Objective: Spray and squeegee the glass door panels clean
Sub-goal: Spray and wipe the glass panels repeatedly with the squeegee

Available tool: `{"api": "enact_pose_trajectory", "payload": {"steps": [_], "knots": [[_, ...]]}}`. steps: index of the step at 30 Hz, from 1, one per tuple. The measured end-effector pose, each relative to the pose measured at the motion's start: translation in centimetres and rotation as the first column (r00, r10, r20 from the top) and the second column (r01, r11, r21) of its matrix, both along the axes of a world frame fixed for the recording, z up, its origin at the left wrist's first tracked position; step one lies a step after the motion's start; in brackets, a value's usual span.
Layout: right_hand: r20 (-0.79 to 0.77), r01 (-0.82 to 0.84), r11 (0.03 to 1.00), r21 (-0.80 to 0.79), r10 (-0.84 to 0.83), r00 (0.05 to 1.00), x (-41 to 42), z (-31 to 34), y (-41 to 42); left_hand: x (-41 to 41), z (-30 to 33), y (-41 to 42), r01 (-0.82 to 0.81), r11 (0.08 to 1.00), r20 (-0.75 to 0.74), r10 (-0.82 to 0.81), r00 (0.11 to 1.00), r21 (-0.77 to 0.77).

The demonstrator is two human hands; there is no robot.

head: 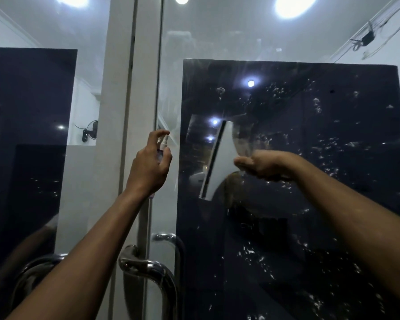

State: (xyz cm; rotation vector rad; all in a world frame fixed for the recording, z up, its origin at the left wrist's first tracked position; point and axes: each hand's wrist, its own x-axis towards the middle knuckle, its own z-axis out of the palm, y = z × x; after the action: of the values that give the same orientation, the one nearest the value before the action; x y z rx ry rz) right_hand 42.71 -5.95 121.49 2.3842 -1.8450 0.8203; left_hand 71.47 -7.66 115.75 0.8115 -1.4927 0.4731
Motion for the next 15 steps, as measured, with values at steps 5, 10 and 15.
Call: {"api": "enact_pose_trajectory", "payload": {"steps": [5,10,15], "knots": [[0.133,0.024,0.997,0.071,-0.033,0.99,-4.5,-1.6,-0.9,-0.1,0.9,0.2,-0.036,0.999,0.019,0.035,0.999,0.017],[0.202,-0.016,0.997,0.073,0.001,0.979,-4.2,-2.0,-0.7,-1.3,1.7,0.1,-0.095,0.995,0.081,0.093,0.992,0.02],[0.262,-0.049,0.998,0.048,0.034,0.965,-4.1,-3.3,-0.3,-2.7,3.1,0.3,-0.11,0.994,0.018,0.11,0.994,-0.02]]}}
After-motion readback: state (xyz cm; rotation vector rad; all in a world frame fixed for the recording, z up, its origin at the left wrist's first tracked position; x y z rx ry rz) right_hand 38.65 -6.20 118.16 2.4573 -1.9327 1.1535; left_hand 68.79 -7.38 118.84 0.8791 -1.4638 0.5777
